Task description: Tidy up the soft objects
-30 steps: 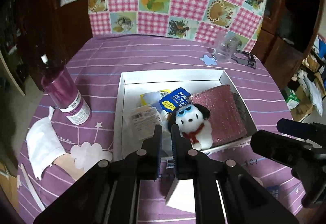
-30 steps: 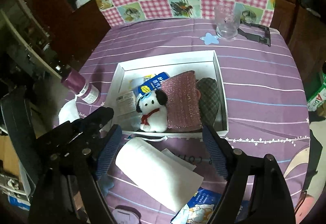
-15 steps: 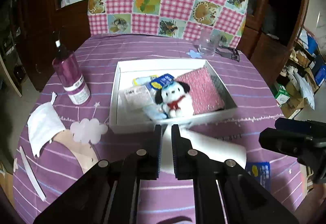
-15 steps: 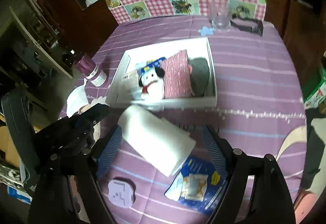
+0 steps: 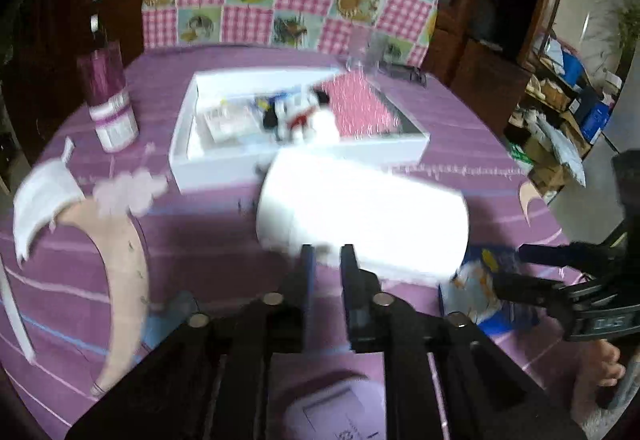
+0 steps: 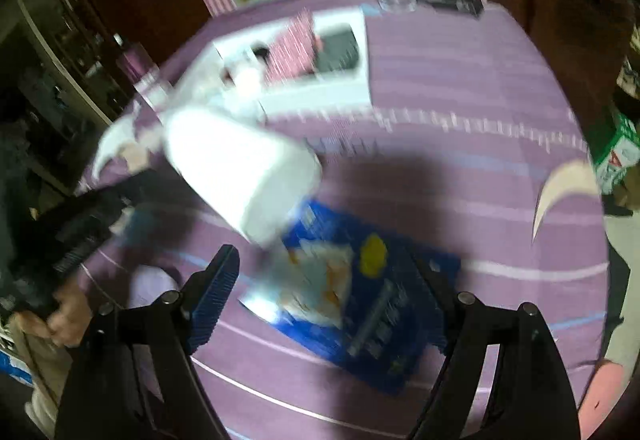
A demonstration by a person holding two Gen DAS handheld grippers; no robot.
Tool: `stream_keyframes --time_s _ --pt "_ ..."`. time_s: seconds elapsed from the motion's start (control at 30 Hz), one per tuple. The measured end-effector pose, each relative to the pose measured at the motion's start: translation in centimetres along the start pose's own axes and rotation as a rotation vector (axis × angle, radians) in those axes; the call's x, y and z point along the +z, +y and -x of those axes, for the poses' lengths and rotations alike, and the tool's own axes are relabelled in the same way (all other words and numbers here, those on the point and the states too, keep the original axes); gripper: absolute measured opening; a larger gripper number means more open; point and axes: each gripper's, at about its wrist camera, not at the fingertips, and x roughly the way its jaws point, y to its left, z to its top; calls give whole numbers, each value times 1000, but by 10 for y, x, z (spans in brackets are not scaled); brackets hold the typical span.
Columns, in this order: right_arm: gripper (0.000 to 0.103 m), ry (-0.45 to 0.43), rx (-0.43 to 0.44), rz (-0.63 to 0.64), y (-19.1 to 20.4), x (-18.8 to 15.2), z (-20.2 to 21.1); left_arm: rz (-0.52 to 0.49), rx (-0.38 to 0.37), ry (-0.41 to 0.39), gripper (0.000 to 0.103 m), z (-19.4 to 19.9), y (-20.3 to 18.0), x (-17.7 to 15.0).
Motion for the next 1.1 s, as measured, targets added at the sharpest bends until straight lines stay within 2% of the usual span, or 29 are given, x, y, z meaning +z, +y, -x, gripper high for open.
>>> stream_keyframes --time_s 0.03,0.07,0.1,0.13,0.17,0.2,0.27,0.33,0.47,0.63,0.77,1.1 --pt "81 7 -33 -10 -4 -4 -4 -8 24 29 20 -4 -2 -2" --pt "81 -45 -100 17 0 -5 4 -19 31 34 23 -6 -4 -3" --pt "81 -47 -125 27 2 -5 4 -27 38 37 32 -7 -7 -3" --pt "81 -36 -130 29 2 -5 1 -34 45 35 47 -7 -8 -3" --pt "81 4 -128 21 1 -5 -6 -36 52 31 54 -5 -9 -4" --pt "82 -6 -161 34 3 -5 -7 -35 62 24 62 -3 -10 -4" --pt "84 -11 -235 58 6 -4 -12 -30 71 8 63 1 -9 -5" --pt "88 -19 -242 59 7 -5 -13 -27 78 4 64 2 -9 -5" --pt "102 -28 -260 33 0 -7 -18 -42 119 28 65 -3 -12 -8" --pt "103 -71 -277 24 -2 -8 -21 -65 182 47 65 -10 -15 -11" --pt "103 -133 -280 28 -2 -11 -23 -48 180 50 66 -10 -12 -10" --pt "103 -135 -276 31 -2 -8 -25 -38 189 53 66 -10 -11 -9"
